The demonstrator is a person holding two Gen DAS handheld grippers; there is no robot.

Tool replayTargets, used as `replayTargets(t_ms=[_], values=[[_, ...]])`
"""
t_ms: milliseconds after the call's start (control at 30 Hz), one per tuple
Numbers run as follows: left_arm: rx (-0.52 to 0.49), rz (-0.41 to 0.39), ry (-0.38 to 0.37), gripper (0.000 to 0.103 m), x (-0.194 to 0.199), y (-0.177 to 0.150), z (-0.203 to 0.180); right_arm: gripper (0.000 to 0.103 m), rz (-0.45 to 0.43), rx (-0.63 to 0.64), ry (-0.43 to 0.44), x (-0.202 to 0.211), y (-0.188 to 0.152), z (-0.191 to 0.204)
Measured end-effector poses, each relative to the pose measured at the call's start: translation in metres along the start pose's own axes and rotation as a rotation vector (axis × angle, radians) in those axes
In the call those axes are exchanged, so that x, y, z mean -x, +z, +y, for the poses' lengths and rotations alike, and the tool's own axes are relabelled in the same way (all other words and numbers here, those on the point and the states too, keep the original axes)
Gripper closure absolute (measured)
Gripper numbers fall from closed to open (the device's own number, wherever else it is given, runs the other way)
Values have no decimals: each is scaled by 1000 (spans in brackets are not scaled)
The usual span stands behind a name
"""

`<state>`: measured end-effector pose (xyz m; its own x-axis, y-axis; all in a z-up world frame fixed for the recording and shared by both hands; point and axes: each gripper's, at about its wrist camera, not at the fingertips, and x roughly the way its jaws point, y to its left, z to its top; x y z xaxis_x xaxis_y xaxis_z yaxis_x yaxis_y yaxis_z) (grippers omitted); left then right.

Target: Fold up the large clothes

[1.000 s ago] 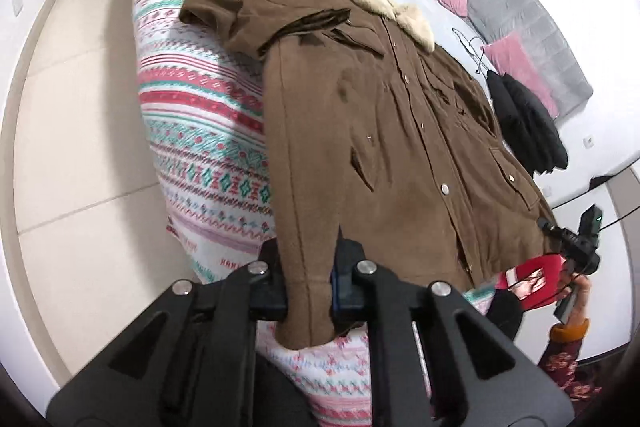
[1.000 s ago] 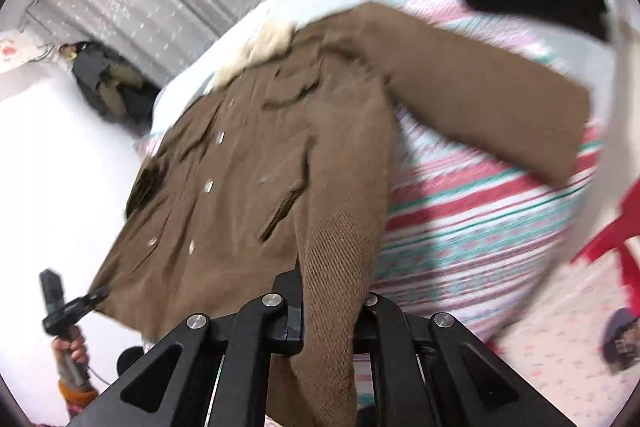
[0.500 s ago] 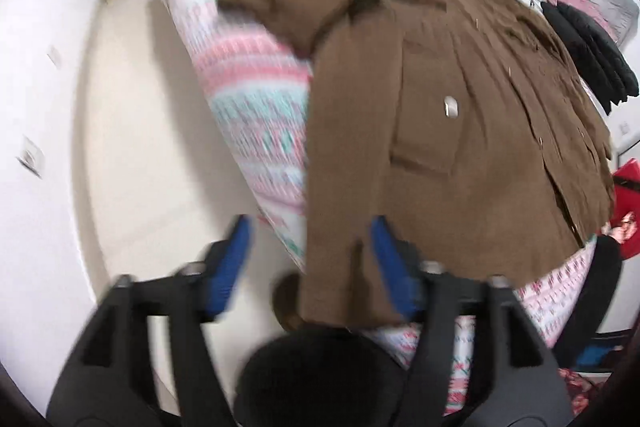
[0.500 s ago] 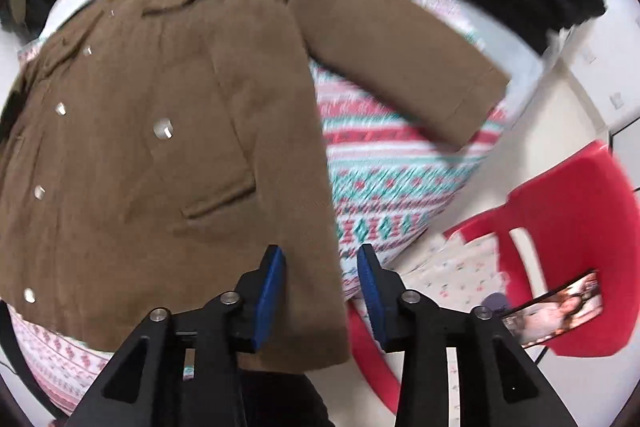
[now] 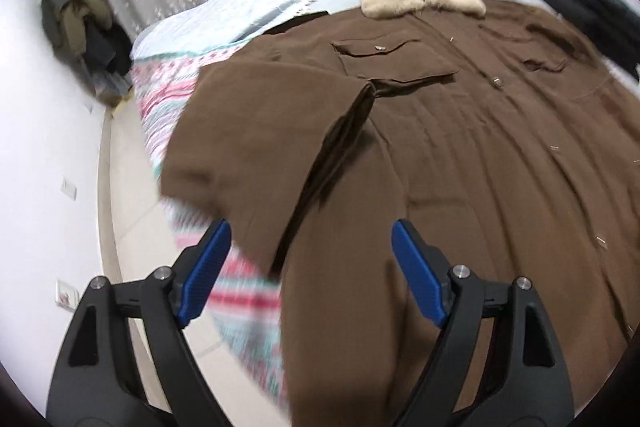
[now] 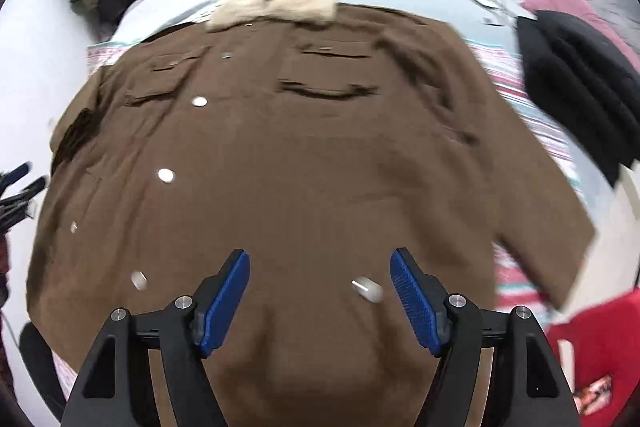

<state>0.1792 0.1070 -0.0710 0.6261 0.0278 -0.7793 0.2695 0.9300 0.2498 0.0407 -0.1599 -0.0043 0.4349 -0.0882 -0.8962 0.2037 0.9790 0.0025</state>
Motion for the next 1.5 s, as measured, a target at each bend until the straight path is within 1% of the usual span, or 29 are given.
replayTargets(t_ms=[33, 100, 133, 167, 200, 233, 267, 300, 367, 433, 500, 600, 667, 733, 800, 867, 933, 1033, 1100, 1133, 1167, 1200, 1233, 1267, 1300, 1333, 1367, 1400, 1500], values=[[-10, 2, 9, 20, -11, 7, -3, 29, 5, -3, 28, -10, 6, 8], [-7, 1, 32, 22, -29, 18, -6, 29, 13, -10, 66, -17, 5, 21], [1, -5, 54, 33, -35, 23, -4, 29, 23, -15, 89, -25, 7, 27], [17, -18, 78, 58, -37, 27, 2, 29, 29, -16, 100, -29, 7, 33], [43, -42, 74, 72, -34, 32, 11, 29, 40, -15, 105, -36, 8, 38], [83, -69, 45, 95, -28, 36, 23, 29, 54, -10, 102, -41, 8, 40], [122, -92, 43, 94, -21, 40, 33, 29, 65, -3, 97, -45, 7, 41], [158, -122, 61, 95, -11, 43, 47, 29, 71, -1, 94, -49, 8, 40], [209, -187, 131, 95, 11, 50, 78, 29, 82, -6, 84, -55, 10, 34], [252, -223, 198, 95, 27, 57, 108, 29, 89, -24, 68, -59, 12, 27], [289, -231, 258, 95, 35, 63, 139, 29, 93, -42, 62, -60, 13, 21], [339, -220, 352, 95, 39, 68, 186, 29, 93, -53, 62, -60, 14, 16], [361, -201, 453, 95, 32, 69, 219, 29, 91, -46, 54, -60, 14, 16], [377, -176, 529, 95, 20, 68, 243, 29, 92, -47, 48, -60, 15, 17], [396, -133, 611, 95, 3, 63, 271, 29, 94, -47, 42, -58, 14, 17], [426, -85, 649, 95, -13, 55, 299, 29, 94, -46, 29, -56, 14, 15], [456, -47, 660, 95, -27, 46, 317, 29, 92, -49, 10, -54, 14, 9], [442, 10, 702, 94, -51, 40, 329, 29, 92, -63, -18, -50, 14, 0], [435, 37, 741, 91, -64, 44, 328, 29, 90, -76, -37, -49, 15, -7], [444, 56, 768, 87, -68, 44, 330, 29, 84, -89, -49, -47, 15, -14], [480, 78, 805, 86, -71, 45, 334, 29, 80, -97, -55, -45, 16, -18], [515, 80, 825, 86, -68, 46, 336, 29, 71, -111, -68, -41, 16, -27], [543, 65, 819, 79, -62, 46, 337, 29, 66, -119, -74, -38, 15, -32], [553, 50, 797, 62, -60, 47, 335, 29, 59, -132, -78, -33, 15, -41], [550, 36, 762, 51, -57, 48, 330, 29, 55, -141, -79, -30, 13, -48], [534, 21, 729, 34, -51, 49, 321, 29, 49, -156, -82, -25, 12, -59], [511, 6, 698, 28, -44, 49, 312, 29, 45, -169, -88, -21, 12, -68], [491, -2, 665, 28, -41, 49, 304, 29, 41, -187, -99, -17, 11, -80], [447, 21, 484, 26, -28, 47, 272, 29, 16, -271, -165, 0, 7, -127]])
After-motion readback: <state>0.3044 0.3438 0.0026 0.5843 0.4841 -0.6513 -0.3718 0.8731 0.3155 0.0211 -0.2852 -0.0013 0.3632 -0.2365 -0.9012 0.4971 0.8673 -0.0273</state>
